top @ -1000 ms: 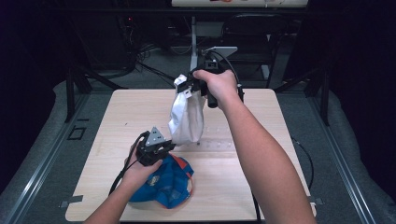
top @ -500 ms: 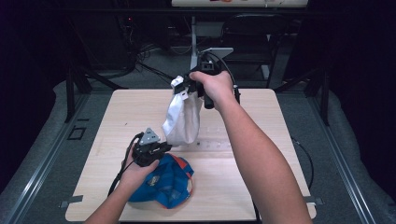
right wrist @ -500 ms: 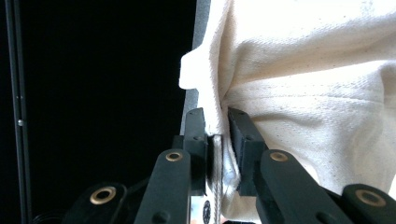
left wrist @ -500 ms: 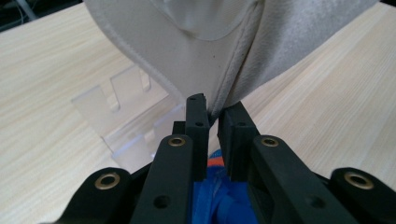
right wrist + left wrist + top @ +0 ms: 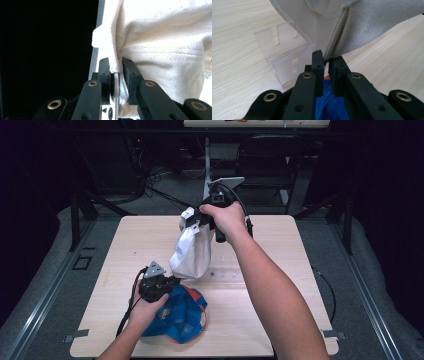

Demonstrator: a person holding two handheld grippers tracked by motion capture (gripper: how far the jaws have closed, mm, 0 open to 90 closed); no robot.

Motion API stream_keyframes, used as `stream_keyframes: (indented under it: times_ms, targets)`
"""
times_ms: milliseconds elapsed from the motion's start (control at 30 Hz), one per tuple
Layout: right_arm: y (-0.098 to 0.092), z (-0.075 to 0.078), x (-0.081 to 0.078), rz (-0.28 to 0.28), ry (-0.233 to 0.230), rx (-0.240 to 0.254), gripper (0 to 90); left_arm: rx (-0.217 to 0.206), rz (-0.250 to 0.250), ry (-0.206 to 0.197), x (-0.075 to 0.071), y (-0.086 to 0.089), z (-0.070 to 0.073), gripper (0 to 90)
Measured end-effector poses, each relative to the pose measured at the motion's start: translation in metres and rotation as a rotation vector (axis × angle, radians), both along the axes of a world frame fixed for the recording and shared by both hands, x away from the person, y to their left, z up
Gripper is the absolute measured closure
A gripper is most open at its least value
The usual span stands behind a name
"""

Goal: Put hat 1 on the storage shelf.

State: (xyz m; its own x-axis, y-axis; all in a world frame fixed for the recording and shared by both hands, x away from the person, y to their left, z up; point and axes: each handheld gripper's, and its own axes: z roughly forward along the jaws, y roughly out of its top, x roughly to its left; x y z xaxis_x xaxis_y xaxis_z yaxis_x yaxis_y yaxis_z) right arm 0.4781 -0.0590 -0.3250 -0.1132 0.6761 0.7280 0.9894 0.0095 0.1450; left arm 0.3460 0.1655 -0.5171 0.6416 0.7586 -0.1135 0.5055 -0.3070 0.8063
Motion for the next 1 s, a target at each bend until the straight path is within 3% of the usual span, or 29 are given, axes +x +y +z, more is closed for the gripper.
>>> stream_keyframes:
  times_ms: [133,433,733,1000]
  targets:
    - [-0.001,-0.009,0.001,-0.001,0.003,-0.027,78.4,0.030,-0.004,0.036,0.002,-0.003,-0.008,83.2]
    - [-0.005,-0.022,0.002,-0.010,0.011,-0.034,76.4,0.015,0.007,0.035,0.000,-0.002,-0.011,80.0]
    - [-0.016,-0.002,-0.005,-0.007,-0.037,-0.039,70.5,0.020,-0.003,0.014,-0.012,0.006,-0.003,65.3]
    - [-0.031,0.009,-0.017,-0.006,-0.071,-0.070,68.3,0.007,0.031,0.001,-0.022,0.026,0.002,58.2]
